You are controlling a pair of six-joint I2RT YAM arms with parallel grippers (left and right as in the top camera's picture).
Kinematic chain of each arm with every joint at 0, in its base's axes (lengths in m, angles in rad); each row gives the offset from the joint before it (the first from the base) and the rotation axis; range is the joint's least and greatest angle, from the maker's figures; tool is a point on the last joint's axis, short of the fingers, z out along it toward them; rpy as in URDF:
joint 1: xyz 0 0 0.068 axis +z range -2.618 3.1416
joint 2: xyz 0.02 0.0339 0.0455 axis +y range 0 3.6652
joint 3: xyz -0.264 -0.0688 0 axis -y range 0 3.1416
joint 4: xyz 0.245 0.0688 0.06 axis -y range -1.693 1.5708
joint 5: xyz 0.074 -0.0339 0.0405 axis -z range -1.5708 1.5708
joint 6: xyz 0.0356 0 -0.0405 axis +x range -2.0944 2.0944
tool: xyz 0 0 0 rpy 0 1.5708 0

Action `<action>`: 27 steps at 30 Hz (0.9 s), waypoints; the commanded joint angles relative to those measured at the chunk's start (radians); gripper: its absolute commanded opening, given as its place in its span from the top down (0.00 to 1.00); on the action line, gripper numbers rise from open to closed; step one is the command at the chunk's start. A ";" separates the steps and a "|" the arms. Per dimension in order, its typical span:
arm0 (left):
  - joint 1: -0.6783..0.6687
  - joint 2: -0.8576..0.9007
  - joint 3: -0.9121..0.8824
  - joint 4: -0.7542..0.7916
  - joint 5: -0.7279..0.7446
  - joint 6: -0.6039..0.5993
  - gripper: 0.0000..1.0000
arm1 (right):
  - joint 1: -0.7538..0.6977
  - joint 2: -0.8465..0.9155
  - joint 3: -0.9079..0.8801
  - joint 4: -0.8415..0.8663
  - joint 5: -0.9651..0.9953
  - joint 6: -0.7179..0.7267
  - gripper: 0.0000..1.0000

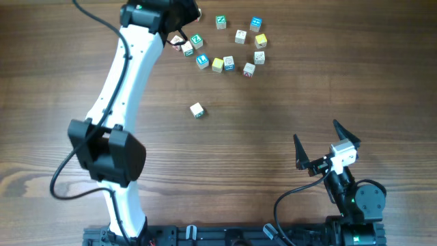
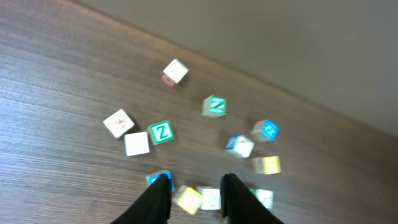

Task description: Form a circle

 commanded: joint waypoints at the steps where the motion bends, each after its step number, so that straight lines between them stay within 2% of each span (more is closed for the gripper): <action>1: 0.002 0.080 -0.003 -0.005 -0.058 0.034 0.78 | 0.002 -0.007 -0.001 0.003 0.003 -0.010 0.00; 12: 0.003 0.291 -0.003 0.024 -0.140 0.031 0.70 | 0.002 -0.006 -0.001 0.003 0.003 -0.010 0.00; 27: 0.006 0.386 -0.005 0.095 -0.147 0.031 0.58 | 0.002 -0.006 -0.001 0.003 0.003 -0.010 0.00</action>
